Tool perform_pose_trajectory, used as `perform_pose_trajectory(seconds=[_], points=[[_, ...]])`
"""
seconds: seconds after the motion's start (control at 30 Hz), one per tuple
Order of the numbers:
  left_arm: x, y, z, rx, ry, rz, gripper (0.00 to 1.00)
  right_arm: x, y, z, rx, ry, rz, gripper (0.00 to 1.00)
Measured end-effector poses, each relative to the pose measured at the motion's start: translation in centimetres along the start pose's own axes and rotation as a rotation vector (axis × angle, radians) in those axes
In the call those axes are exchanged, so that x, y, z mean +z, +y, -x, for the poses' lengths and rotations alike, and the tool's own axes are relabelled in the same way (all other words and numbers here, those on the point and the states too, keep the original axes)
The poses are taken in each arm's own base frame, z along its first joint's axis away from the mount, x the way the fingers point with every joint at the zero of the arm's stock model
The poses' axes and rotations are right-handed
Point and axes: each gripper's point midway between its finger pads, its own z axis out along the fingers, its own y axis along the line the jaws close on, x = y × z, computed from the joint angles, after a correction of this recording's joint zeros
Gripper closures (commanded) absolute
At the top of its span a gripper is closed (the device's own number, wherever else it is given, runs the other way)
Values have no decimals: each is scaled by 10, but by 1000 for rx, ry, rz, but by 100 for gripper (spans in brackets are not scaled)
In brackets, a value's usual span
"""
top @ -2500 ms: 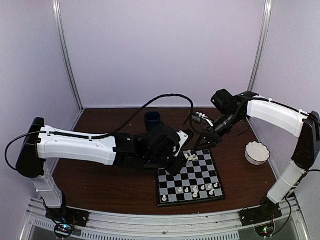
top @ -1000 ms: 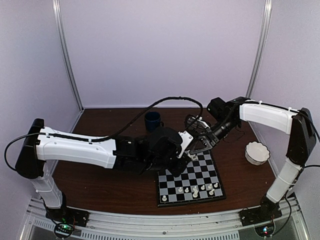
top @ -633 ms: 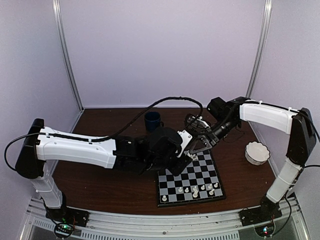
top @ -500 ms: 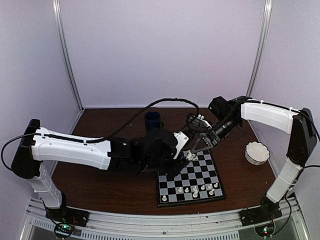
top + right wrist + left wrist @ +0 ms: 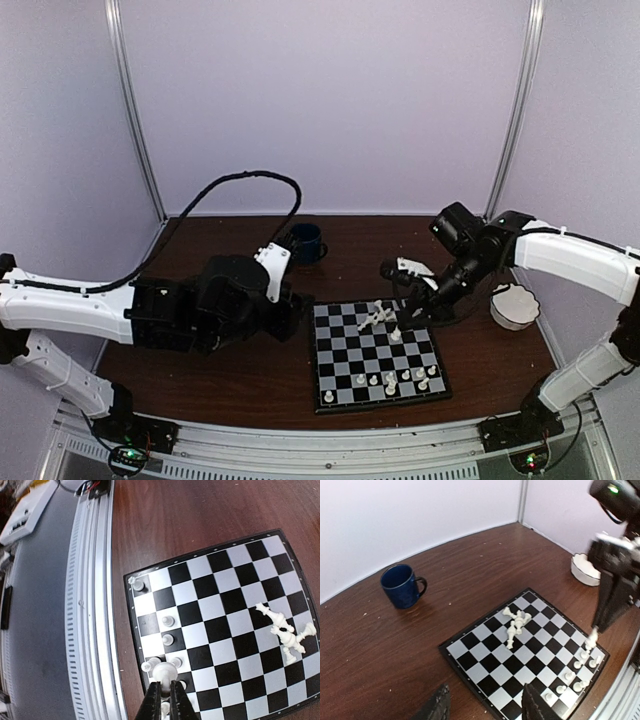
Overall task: Set up the chess pieces on the board
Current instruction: Place the rook at b2.
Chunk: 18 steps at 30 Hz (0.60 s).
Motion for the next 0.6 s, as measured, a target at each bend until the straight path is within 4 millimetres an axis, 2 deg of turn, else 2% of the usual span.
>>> perform_pose_trajectory(seconds=[0.13, 0.23, 0.37, 0.6], points=[[-2, 34, -7, -95, -6, 73, 51, 24, 22, -11, -188, 89, -39, 95], [-2, 50, -9, -157, -13, 112, 51, 38, 36, -14, -290, 131, -42, 95], [-4, 56, -8, -209, -21, 129, 51, 51, 38, -14, -361, 166, -58, 95], [-6, 59, -9, -256, -26, 139, 51, 87, 42, -26, -448, 276, -46, 95]])
